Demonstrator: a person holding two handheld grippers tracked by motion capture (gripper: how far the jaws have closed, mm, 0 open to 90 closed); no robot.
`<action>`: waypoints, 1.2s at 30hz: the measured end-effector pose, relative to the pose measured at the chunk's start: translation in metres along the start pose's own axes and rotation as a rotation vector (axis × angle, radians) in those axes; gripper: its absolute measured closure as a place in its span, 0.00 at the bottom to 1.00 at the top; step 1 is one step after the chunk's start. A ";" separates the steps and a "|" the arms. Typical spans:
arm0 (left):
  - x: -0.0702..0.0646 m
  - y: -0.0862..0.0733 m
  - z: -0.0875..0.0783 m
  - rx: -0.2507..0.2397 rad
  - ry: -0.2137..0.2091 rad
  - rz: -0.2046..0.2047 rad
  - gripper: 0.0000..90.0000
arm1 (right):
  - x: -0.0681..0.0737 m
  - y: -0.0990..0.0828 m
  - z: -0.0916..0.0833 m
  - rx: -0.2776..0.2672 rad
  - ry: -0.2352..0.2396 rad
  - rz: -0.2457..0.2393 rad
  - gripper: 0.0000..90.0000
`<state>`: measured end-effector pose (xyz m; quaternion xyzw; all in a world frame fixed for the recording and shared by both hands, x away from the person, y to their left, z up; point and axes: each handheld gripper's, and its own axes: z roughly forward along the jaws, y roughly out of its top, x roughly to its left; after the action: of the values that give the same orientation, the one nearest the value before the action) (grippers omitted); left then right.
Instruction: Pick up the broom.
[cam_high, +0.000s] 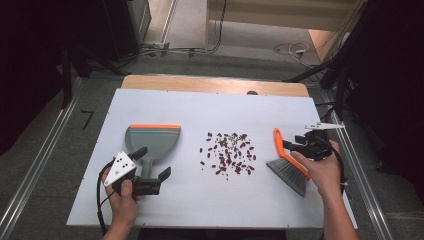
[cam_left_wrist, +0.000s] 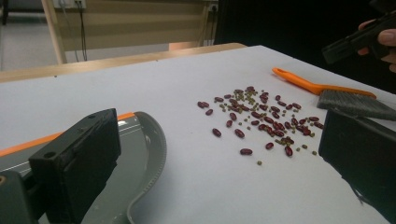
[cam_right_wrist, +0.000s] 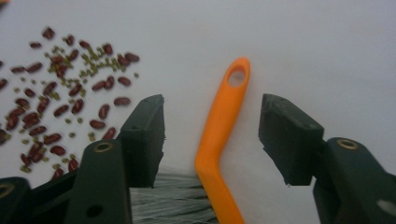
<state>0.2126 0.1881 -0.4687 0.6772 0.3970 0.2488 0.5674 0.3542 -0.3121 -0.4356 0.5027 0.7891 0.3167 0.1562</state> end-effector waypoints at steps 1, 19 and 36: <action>0.000 0.000 0.000 -0.001 -0.001 -0.001 0.00 | 0.000 -0.001 0.003 0.015 0.005 0.003 0.49; -0.001 -0.001 0.002 0.009 -0.011 0.005 0.00 | 0.007 -0.013 0.038 0.221 -0.053 0.065 0.65; -0.001 0.000 0.003 0.009 -0.014 0.014 0.00 | -0.007 -0.015 0.044 0.200 0.015 0.182 0.62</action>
<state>0.2147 0.1851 -0.4690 0.6841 0.3893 0.2460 0.5657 0.3721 -0.3079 -0.4788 0.5829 0.7690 0.2530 0.0699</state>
